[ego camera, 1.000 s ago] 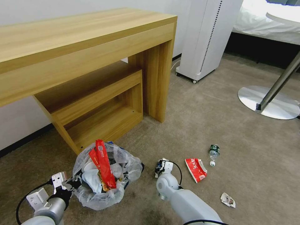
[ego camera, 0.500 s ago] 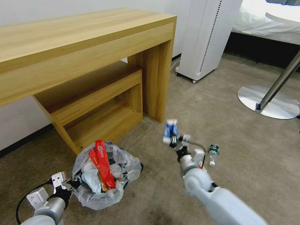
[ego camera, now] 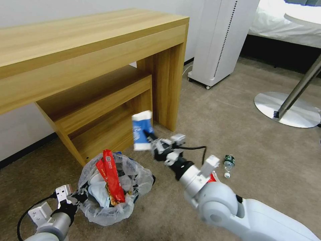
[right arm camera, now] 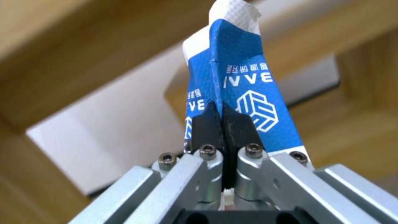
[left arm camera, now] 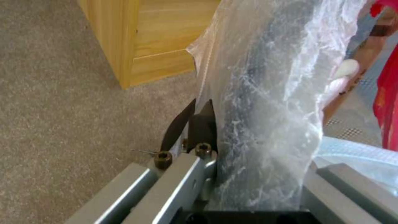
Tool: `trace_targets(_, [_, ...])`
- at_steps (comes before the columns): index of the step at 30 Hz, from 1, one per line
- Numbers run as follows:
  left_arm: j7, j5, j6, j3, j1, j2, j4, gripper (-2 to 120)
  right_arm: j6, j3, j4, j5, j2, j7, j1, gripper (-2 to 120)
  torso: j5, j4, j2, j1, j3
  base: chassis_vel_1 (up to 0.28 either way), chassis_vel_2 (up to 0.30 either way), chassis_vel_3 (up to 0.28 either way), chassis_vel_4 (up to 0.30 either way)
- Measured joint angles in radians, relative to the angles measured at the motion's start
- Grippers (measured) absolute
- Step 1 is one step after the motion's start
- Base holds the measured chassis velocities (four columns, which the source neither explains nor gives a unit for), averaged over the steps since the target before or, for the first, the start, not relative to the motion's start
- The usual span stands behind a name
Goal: Pick up the trash bin and place the garbage on the floor into it.
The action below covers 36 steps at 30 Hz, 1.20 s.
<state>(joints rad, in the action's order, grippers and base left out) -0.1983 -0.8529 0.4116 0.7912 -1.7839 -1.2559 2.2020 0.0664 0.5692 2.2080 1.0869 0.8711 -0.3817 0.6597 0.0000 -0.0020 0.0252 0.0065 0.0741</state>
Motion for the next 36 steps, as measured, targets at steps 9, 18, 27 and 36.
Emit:
trace_targets(9, [-0.001, 0.012, 0.0, 0.003, -0.013, -0.02, 0.016, 0, -0.056, 0.236, -0.08, 0.091, 0.088, -0.117, -0.102, 0, -0.0001, -0.0001, 0.0, 0.0, 0.0, 0.0, 0.0, 0.0, 0.0])
trace_targets(18, [0.0, 0.017, -0.005, 0.009, -0.021, -0.027, 0.017, 0, -0.09, 0.323, -0.147, 0.09, 0.153, -0.194, -0.109, 0, -0.0001, -0.0003, 0.0, 0.0, 0.0, 0.0, 0.0, 0.0, 0.0])
trace_targets(27, [0.009, 0.033, -0.014, 0.007, -0.033, -0.038, 0.017, 0, -0.129, 0.348, -0.252, 0.101, 0.282, -0.245, -0.136, 0, -0.0001, 0.0, 0.0, 0.0, 0.0, 0.0, 0.0, 0.0, 0.0])
trace_targets(36, [0.006, 0.031, -0.016, 0.005, -0.02, -0.036, 0.013, 0, -0.202, 0.355, -0.256, 0.126, 0.296, -0.355, -0.136, 0, 0.0, -0.0002, 0.0, 0.0, 0.0, 0.0, 0.0, 0.0, 0.0])
